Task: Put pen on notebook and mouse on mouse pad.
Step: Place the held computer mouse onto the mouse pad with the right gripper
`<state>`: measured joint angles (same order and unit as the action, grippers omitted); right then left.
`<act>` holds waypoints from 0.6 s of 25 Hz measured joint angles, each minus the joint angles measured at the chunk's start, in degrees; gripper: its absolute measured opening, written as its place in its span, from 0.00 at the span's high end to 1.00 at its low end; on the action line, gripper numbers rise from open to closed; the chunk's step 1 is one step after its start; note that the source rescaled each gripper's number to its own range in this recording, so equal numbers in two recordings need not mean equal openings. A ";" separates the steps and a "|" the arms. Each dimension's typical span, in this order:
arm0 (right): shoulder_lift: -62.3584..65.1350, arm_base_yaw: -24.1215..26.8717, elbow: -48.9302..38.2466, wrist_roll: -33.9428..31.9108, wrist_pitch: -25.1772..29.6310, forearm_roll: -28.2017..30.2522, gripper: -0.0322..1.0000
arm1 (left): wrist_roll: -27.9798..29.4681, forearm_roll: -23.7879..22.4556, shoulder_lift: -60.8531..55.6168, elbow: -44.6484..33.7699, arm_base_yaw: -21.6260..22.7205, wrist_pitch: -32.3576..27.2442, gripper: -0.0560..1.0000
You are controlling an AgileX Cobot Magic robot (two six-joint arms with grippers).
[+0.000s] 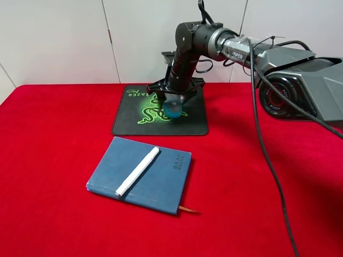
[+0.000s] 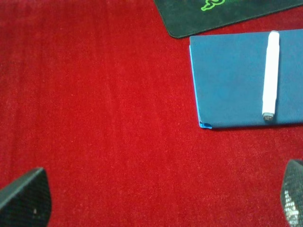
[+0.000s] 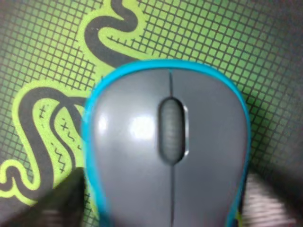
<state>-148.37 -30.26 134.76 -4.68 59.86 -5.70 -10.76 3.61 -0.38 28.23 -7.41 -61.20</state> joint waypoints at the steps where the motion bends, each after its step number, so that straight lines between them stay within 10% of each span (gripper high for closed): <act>1: 0.00 0.00 0.00 0.00 -0.06 0.00 0.18 | 0.00 0.00 0.00 0.00 0.00 0.00 0.03; 15: 2.92 0.00 0.00 0.00 8.98 -0.52 0.00 | 0.00 0.00 0.00 0.00 0.00 0.00 0.03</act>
<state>-145.46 -30.26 134.76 -4.68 68.84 -6.22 -10.76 3.61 -0.38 28.23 -7.41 -61.20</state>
